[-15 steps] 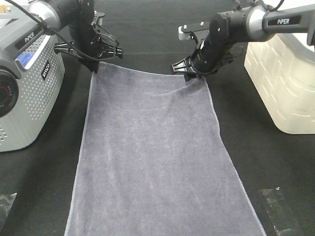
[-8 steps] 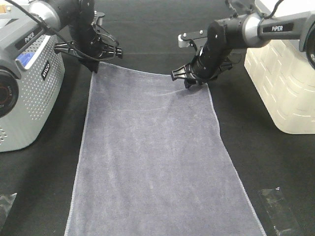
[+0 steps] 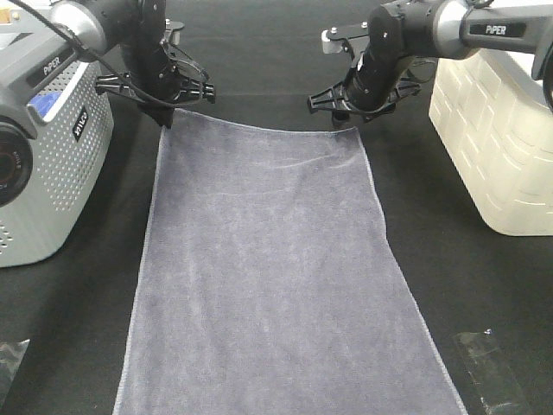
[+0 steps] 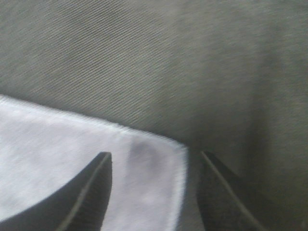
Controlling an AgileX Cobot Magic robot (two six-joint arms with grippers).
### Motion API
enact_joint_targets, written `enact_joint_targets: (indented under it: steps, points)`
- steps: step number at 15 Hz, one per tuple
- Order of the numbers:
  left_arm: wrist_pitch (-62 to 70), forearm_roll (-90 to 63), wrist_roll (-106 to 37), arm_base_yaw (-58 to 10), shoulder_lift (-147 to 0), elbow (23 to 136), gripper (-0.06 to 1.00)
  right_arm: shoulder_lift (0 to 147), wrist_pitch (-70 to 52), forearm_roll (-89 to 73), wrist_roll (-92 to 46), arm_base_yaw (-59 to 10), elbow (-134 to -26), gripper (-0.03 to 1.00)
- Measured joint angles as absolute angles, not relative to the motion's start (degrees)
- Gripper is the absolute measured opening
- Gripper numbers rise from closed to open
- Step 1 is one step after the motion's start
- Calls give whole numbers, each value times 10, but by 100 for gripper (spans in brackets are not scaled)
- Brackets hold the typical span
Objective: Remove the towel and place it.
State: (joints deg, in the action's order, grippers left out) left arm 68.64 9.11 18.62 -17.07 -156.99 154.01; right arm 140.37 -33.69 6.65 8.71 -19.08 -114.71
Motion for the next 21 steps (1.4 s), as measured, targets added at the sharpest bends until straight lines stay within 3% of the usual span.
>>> enact_joint_targets:
  steps: [8,12,13,15,16,21]
  points:
    - [686,91,186,-171,-1570,1540,0,1420,-317,58,86,-174,-1147,50]
    - [686,91,186,-171,-1570,1540,0,1447,-312,49,85,-174,-1147,44]
    - [686,91,186,-171,-1570,1540,0,1449,-312,46,82,-174,-1149,37]
    - [686,91,186,-171,-1570,1540,0,1451,-311,36,57,-176,-1152,10]
    - [686,91,186,-171,-1570,1540,0,1451,-311,30,43,-175,-1153,1]
    - [680,93,186,-171,-1570,1540,0,1446,-363,47,19,-175,-1200,0]
